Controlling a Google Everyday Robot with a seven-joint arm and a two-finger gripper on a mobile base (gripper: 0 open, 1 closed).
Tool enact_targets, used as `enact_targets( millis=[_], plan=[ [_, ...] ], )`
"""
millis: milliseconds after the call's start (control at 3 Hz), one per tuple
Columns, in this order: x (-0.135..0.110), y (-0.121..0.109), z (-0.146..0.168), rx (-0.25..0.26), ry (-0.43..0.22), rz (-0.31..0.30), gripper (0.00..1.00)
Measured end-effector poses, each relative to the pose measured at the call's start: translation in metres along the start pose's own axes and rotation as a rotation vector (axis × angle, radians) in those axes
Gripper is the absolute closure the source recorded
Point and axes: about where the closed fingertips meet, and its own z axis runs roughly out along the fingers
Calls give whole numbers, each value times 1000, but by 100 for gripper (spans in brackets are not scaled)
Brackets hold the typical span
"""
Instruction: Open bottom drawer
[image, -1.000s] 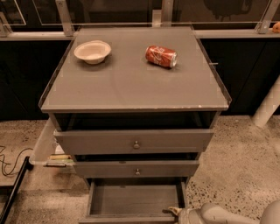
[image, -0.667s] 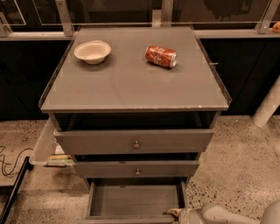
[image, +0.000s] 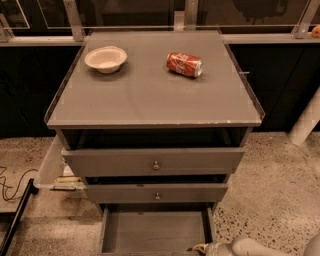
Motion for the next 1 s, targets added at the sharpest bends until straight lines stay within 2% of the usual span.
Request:
enact_targets(
  millis=[333, 1000],
  plan=[
    [2, 12, -3, -1, -1, 16, 81],
    [1, 13, -5, -1, -1, 16, 34]
  ],
)
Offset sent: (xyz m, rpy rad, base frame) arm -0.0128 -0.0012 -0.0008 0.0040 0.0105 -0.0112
